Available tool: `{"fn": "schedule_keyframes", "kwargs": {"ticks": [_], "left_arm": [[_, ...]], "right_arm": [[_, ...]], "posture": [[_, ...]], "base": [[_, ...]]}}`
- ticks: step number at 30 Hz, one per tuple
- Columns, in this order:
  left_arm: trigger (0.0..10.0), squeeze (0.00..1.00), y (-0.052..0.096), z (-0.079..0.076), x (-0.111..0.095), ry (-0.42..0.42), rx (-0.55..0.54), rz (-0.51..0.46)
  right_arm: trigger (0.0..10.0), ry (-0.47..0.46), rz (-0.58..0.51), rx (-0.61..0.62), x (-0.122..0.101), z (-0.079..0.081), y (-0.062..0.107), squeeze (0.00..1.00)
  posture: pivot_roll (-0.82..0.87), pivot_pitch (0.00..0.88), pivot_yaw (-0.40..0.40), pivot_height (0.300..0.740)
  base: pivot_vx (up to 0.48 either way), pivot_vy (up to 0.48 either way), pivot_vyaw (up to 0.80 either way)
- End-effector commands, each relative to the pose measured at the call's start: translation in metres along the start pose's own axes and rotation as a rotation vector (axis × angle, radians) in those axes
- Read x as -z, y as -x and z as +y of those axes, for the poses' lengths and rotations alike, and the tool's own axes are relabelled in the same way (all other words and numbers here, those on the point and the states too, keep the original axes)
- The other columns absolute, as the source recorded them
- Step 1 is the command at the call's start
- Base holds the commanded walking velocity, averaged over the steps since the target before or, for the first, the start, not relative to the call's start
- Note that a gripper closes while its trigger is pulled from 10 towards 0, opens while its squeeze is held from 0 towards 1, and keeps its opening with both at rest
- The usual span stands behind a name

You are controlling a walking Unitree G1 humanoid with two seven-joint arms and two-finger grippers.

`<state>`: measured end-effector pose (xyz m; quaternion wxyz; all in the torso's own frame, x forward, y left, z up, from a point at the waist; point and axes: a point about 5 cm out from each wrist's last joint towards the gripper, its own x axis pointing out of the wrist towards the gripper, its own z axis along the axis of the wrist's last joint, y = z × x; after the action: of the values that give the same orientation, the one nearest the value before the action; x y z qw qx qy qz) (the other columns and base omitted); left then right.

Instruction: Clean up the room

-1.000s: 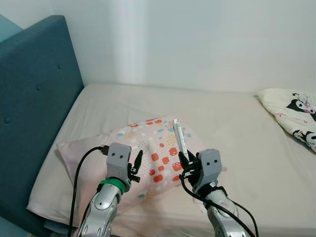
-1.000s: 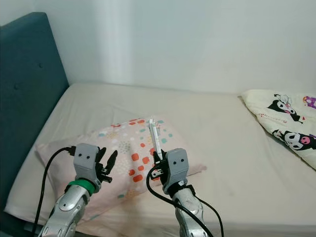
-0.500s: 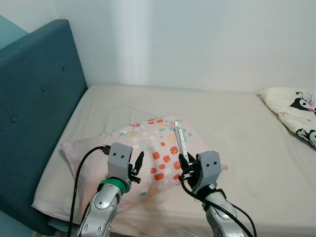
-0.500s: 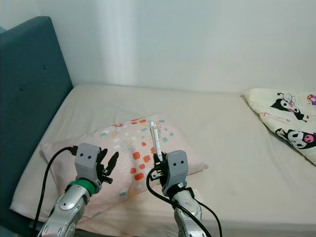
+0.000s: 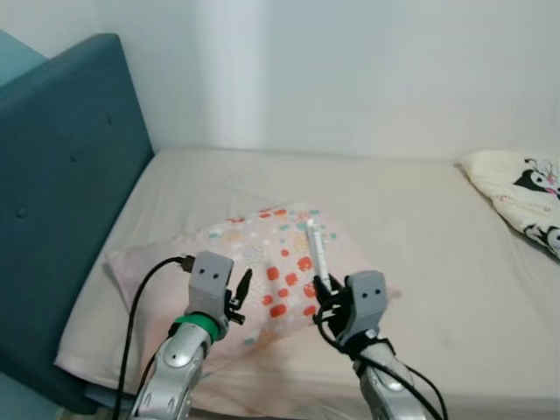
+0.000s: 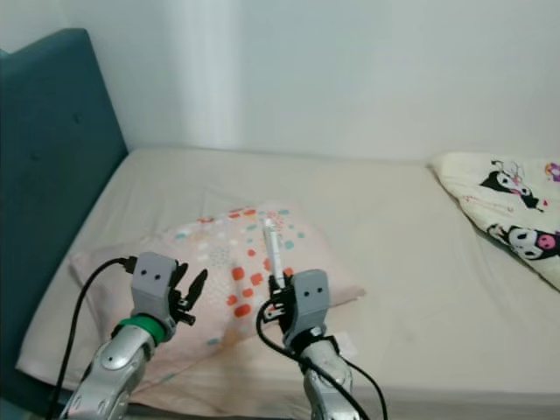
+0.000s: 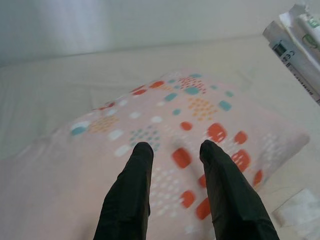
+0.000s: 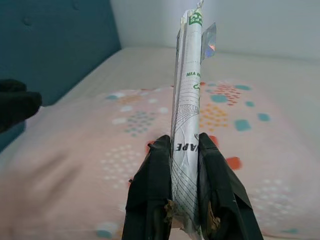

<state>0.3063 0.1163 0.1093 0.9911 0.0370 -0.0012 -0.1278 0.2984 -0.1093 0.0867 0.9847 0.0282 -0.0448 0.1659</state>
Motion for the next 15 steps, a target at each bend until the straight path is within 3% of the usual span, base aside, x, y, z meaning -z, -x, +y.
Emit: {"fn": "schedule_keyframes", "kwargs": {"ticks": [1,10,15], "left_arm": [[10.0,0.00,0.0011,-0.0033,0.0067,-0.009,0.015,0.033],[10.0,0.00,0.0016,-0.0029,0.0079,-0.007,0.009,0.046],[10.0,0.00,0.0006,-0.0017,0.0097,-0.019,-0.003,0.062]], "right_arm": [[10.0,-0.005,0.016,0.015,0.0050,-0.0023,0.0046,0.00],[10.0,-0.007,0.020,0.016,0.0065,-0.0023,0.0061,0.00],[10.0,-0.008,0.022,0.017,0.0072,-0.0027,0.0070,0.00]], "posture": [[-0.12,0.047,0.038,0.731],[-0.12,0.049,0.040,0.731],[-0.12,0.047,0.040,0.731]], "base": [[0.000,-0.450,0.00],[0.000,-0.407,0.00],[0.000,0.000,0.00]]}}
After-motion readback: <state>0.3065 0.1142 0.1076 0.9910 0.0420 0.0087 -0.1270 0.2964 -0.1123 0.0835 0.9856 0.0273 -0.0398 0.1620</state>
